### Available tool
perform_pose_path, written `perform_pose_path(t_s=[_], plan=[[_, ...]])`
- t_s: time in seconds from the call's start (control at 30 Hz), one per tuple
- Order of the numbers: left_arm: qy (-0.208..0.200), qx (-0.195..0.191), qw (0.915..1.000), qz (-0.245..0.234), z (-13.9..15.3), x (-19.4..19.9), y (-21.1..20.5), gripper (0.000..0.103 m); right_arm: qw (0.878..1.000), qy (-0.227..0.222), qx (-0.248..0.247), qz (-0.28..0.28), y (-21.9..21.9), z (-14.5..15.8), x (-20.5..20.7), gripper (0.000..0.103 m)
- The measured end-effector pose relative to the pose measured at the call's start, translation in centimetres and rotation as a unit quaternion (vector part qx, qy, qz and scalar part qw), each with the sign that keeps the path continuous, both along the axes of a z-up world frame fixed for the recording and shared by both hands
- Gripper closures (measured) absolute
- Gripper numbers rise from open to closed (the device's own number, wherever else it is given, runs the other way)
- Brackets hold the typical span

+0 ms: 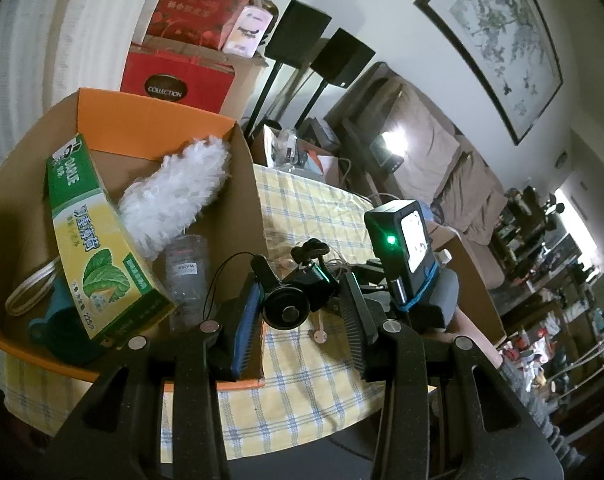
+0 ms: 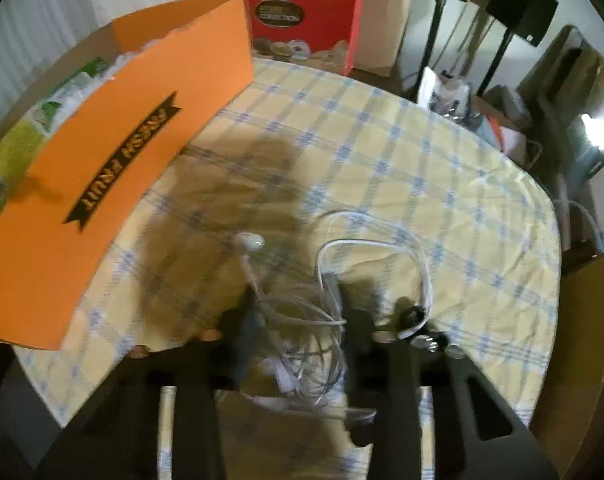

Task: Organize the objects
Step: 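Lift the earphones off the table with both grippers, gathering the white cable, then carry the earphones over the orange box and lower them inside with both grippers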

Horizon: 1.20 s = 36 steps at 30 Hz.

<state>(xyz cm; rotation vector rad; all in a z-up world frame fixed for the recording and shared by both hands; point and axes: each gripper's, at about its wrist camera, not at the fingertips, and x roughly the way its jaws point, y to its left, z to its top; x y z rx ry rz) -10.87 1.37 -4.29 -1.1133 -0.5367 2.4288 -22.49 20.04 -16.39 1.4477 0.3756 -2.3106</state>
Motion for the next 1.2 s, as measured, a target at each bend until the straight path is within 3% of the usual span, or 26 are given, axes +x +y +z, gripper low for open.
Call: perform_pose_path(t_s=[0.1,0.2,0.5,1.0,1.2], plan=[[0.001,-0.001,1.0,0.0,0.0,0.0,0.0,0.067,1.0,-0.01,-0.011,-0.002,-0.3,0.1,0.2,0.093],[0.002,-0.002,1.0,0.001,0.2,0.1,-0.1,0.067,0.999,-0.023,-0.037,-0.01,-0.2,0.4,0.3,0.097],[0.009,-0.005,0.9999,0.011,1.0,0.5,-1.1,0.067,0.993,0.01,-0.114,-0.031,-0.3,5.2,1.8,0.098],[0.03,-0.037,0.9979,0.045,3.2,0.9,-4.9,0.067,0.985,0.092,-0.148,-0.014,-4.9,15.2,5.1,0.098],[0.024,-0.056,0.9963,0.06,3.2,0.4,-7.0,0.067,0.981,0.096,-0.17,0.005,-7.9,16.9,5.7,0.097]])
